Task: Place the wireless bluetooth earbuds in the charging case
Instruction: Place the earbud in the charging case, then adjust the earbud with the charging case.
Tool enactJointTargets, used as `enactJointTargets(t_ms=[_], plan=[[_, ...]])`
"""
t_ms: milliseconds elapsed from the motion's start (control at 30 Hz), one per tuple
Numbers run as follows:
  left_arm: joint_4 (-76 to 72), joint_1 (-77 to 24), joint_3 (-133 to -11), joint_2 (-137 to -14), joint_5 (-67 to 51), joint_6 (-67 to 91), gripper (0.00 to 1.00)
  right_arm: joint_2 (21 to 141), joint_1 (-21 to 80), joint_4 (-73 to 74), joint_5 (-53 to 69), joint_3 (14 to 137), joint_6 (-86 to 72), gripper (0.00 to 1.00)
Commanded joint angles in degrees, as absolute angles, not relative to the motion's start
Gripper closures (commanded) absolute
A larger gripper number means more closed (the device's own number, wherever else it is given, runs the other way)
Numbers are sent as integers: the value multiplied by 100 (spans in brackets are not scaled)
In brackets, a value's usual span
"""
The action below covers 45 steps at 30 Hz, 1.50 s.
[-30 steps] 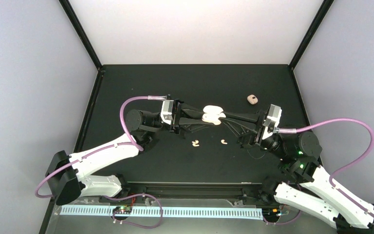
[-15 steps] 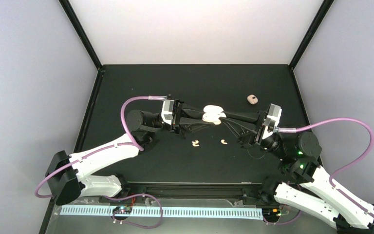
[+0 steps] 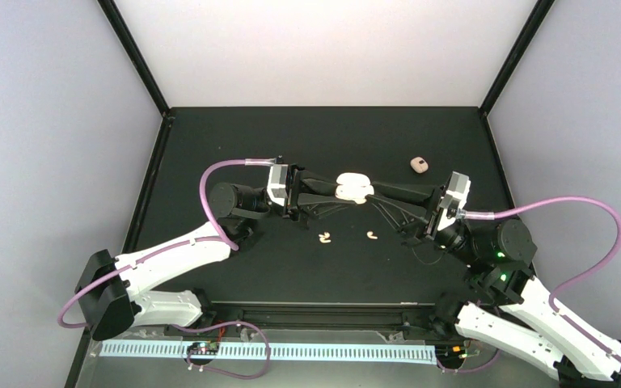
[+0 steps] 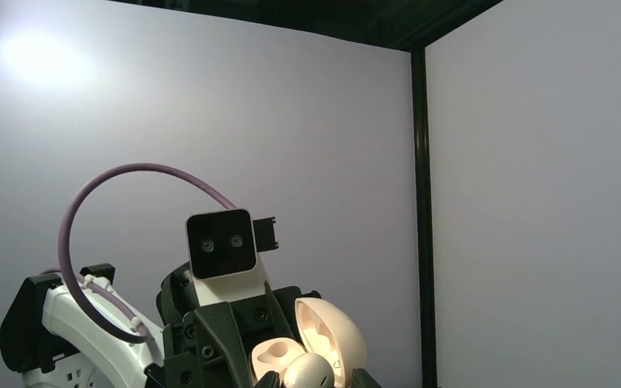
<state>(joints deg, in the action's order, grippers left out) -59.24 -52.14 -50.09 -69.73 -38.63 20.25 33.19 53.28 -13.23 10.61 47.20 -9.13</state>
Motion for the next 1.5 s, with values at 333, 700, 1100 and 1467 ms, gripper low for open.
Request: enactJointTargets(t_ms=[333,700,1100,1467], plan=[[-6170,-5238,-4917,-6893,-3809,1893,98,3101,5326,-748,831,5139,-817,50],[-6101,-5238,-4804,-6770,-3787,1902,99,2891,5318,87,-541,5355,-893,39],[-6020,-5238,-4808,-6757,-3761,1882,98,3168,5326,381,-326,5536,-1002,38],[-6029,-5238,-4853,-6793,-3749,1878,98,3332,5326,441,75,5614,-1050,38]])
